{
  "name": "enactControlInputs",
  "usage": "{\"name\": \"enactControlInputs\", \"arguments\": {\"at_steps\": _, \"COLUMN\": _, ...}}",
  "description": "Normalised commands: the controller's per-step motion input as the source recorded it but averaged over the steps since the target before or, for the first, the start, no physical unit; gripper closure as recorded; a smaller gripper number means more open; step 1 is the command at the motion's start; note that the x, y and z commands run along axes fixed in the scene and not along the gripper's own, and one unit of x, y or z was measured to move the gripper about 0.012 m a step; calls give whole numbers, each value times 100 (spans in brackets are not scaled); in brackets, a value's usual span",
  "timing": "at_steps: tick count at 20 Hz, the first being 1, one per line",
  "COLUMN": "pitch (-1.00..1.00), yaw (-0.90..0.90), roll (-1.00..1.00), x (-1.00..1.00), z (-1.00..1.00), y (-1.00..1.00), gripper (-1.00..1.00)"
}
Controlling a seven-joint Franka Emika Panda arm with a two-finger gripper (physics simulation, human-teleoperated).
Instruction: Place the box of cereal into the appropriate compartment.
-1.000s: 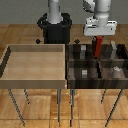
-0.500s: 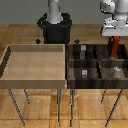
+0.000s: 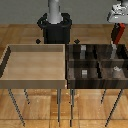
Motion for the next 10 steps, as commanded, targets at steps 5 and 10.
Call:
{"name": "enactControlInputs", "arguments": {"at_steps": 5, "pitch": 0, "yaw": 0, "roll": 0, "x": -60, "z": 0, "y": -27, "gripper": 100}}
{"name": "enactControlInputs", "arguments": {"at_steps": 10, "pitch": 0, "yaw": 0, "roll": 0, "x": 0, "z": 0, "y": -100, "gripper": 100}}
